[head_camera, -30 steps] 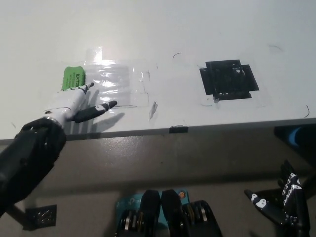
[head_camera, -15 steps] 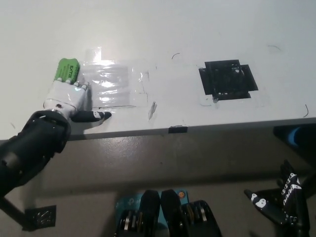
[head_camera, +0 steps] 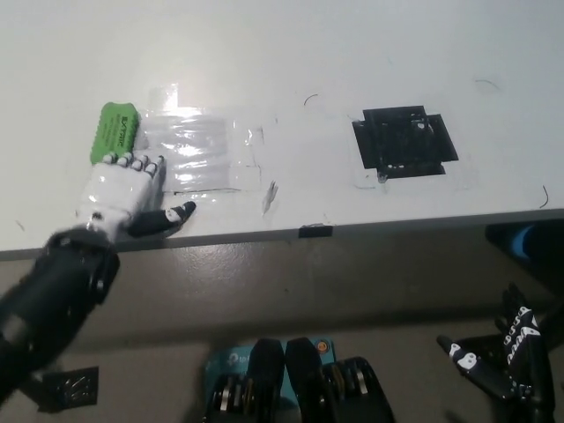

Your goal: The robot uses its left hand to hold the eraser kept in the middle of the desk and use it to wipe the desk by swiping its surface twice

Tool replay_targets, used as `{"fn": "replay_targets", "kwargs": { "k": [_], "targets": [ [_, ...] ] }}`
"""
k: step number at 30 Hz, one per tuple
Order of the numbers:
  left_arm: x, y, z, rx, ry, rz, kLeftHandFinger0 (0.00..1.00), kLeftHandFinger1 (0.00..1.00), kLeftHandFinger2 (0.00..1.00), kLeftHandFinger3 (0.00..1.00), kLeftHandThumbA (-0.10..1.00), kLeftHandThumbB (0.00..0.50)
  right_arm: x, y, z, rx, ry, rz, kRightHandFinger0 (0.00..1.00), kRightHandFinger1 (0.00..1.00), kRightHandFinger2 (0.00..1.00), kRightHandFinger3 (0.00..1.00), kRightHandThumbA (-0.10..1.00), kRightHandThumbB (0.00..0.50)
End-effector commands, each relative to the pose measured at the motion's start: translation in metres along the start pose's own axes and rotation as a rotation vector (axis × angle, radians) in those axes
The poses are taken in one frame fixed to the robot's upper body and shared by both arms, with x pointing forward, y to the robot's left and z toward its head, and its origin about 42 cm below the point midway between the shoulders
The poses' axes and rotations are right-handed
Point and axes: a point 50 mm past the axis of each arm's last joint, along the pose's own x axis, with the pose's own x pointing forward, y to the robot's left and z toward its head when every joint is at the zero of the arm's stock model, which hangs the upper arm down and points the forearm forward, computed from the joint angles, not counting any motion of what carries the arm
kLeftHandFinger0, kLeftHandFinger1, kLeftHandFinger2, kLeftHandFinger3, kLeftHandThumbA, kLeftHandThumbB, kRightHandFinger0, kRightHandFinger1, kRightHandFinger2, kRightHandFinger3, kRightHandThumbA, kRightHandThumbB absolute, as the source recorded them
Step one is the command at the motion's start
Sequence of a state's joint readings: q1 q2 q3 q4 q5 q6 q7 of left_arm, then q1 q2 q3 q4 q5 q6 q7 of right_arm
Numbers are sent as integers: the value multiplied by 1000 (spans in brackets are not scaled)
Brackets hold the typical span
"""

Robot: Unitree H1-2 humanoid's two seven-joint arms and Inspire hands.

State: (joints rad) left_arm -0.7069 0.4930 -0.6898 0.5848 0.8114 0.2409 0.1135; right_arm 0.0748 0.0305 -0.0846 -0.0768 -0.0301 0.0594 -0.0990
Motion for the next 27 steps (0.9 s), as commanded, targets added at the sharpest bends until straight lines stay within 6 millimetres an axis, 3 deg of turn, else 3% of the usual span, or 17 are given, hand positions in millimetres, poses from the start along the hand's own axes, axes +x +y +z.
{"fn": "replay_targets", "kwargs": {
  "k": [1,2,3,4,7,9,10,14,18,20,22,24,27],
  "targets": [
    [-16,-16,9,-209,-58,68,1000,1000,1000,1000,1000,313,-2,-2,12,15,-69,-20,995,1000,1000,1000,1000,208],
    [-17,-18,10,-204,-55,66,1000,1000,1000,1000,1000,299,-3,-3,12,10,-68,-25,993,1000,1000,1000,1000,214],
    [-17,-17,5,-181,-45,65,1000,1000,1000,1000,1000,219,-4,-5,13,4,-73,-33,988,1000,1000,1000,1000,191],
    [-16,-16,2,-173,-46,71,1000,1000,1000,1000,1000,215,-4,-6,13,3,-71,-39,988,1000,1000,1000,1000,190],
    [-12,-5,-19,-52,-46,83,1000,1000,1000,1000,1000,317,-4,-10,15,1,-76,-50,967,1000,1000,1000,1000,209],
    [-9,-1,-26,-23,-43,78,1000,1000,1000,1000,1000,333,-3,-11,15,2,-78,-59,953,1000,1000,1000,1000,215],
    [-9,0,-35,-5,-37,62,1000,1000,1000,1000,1000,356,-3,-10,15,11,-72,-57,968,1000,1000,1000,1000,160],
    [-13,-7,-42,-32,-28,54,1000,1000,1000,1000,1000,333,-5,-10,14,15,-63,-63,988,1000,1000,1000,1000,185],
    [-16,-22,-36,-68,-21,24,1000,1000,1000,1000,1000,357,-5,-9,14,-2,-66,-59,993,1000,1000,1000,1000,193],
    [-17,-26,-33,-77,-27,20,1000,1000,1000,1000,1000,336,-6,-9,13,4,-70,-59,977,1000,1000,1000,1000,165],
    [-15,-30,-31,-106,-19,27,1000,1000,1000,1000,1000,352,-5,-9,14,5,-68,-60,984,1000,1000,1000,1000,170],
    [-15,-31,-27,-147,-5,13,1000,1000,1000,1000,1000,352,-6,-9,14,18,-59,-65,988,1000,1000,1000,1000,139],
    [-14,-34,-22,-220,-6,13,1000,1000,1000,1000,1000,381,-6,-10,14,6,-63,-64,982,1000,1000,1000,1000,191]
  ]
}}
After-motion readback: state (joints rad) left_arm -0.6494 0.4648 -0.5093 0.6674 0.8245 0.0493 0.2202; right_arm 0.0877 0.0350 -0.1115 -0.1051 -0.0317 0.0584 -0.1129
